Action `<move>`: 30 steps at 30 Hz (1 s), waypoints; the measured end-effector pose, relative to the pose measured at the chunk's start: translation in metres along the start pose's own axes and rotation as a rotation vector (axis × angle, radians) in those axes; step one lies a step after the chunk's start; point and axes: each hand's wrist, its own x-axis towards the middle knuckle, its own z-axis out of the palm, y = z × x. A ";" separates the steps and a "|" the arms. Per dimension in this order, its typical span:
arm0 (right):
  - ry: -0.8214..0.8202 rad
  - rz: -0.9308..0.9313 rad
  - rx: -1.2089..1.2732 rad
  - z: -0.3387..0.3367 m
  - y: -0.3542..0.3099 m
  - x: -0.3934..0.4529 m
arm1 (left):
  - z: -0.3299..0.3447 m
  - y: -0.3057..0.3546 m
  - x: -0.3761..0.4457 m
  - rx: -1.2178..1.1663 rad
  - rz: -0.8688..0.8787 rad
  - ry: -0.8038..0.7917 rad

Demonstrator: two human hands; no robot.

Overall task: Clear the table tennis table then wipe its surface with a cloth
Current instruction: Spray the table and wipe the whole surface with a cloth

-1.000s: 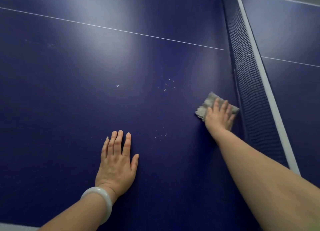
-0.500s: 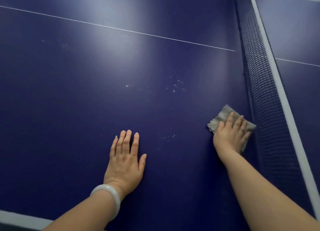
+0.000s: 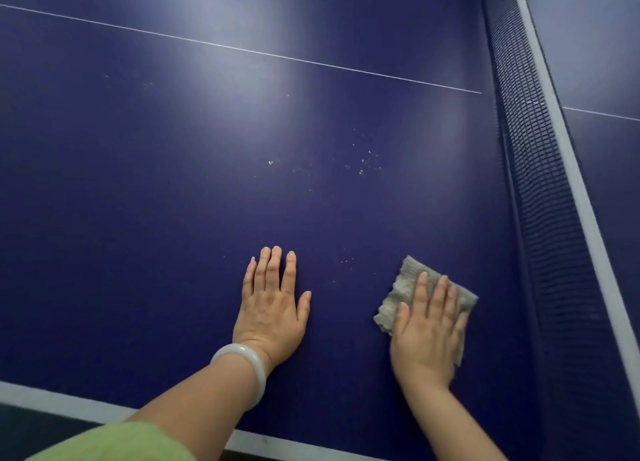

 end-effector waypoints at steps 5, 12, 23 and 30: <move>0.003 -0.091 -0.037 0.009 -0.058 0.003 | -0.005 -0.001 0.000 -0.039 0.012 -0.031; -0.008 -0.141 -0.089 0.010 -0.055 0.012 | -0.021 -0.023 -0.005 -0.466 0.046 -0.015; -0.033 0.019 -0.049 0.008 -0.078 -0.035 | -0.009 -0.143 -0.023 -0.221 -0.264 0.070; -0.044 -0.335 -0.124 0.010 -0.089 0.026 | -0.002 -0.139 -0.022 -0.087 -0.275 0.102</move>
